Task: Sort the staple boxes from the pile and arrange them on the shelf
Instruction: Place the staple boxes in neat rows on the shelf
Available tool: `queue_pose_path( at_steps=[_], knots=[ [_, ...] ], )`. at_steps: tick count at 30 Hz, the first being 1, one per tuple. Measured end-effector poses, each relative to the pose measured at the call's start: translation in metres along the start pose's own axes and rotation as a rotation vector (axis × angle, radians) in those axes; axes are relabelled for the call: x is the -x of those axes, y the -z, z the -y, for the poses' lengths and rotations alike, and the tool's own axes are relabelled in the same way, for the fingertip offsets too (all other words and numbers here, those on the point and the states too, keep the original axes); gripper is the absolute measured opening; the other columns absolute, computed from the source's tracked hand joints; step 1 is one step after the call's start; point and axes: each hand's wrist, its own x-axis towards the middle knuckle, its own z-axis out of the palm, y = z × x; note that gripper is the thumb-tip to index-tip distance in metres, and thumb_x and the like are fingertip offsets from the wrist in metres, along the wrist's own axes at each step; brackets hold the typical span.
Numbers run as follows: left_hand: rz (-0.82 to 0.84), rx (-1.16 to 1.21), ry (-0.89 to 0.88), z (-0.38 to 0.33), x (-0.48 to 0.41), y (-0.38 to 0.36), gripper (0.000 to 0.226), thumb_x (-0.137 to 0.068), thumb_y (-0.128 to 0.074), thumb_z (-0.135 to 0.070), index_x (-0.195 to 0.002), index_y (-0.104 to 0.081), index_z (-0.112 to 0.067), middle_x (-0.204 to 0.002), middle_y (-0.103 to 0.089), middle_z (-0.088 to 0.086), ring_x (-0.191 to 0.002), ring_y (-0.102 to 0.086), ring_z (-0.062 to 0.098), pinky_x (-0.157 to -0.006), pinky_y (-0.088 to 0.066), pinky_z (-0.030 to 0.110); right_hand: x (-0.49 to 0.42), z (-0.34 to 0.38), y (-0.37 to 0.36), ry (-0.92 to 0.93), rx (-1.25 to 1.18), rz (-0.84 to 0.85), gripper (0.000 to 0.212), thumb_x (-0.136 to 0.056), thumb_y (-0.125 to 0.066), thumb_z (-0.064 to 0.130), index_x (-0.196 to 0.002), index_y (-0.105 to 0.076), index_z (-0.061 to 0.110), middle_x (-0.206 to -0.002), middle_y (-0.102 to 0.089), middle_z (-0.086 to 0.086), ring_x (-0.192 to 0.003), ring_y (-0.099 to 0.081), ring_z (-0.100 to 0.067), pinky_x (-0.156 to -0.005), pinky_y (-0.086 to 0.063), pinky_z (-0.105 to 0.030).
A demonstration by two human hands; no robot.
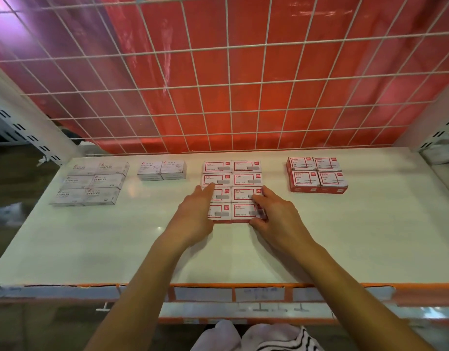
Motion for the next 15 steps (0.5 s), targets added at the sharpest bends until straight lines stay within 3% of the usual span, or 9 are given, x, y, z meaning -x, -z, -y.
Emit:
queue_pose_path(
  at_steps=[7,15],
  knots=[
    [0.011,-0.063,-0.015,0.009,-0.003,-0.006,0.073,-0.091,-0.059,-0.011,-0.150,-0.020,-0.028,-0.145,-0.039,0.001,-0.127,-0.047,0.020,-0.101,-0.044,0.033,0.003,0.002,-0.010,-0.031,-0.039,-0.038,0.057,-0.089,-0.062,0.024,-0.141,-0.039,0.022,-0.147,-0.040,0.004,-0.128,-0.048,-0.019,-0.102,-0.041,-0.036],
    [-0.053,-0.027,-0.066,0.014,-0.002,-0.008,0.067,-0.085,-0.070,-0.030,-0.143,-0.035,-0.029,-0.140,-0.047,-0.001,-0.122,-0.052,0.019,-0.099,-0.046,0.033,0.005,0.008,-0.011,-0.050,-0.044,-0.084,0.054,-0.088,-0.065,0.022,-0.138,-0.044,0.018,-0.143,-0.045,0.001,-0.122,-0.053,-0.020,-0.099,-0.044,-0.033]
  ],
)
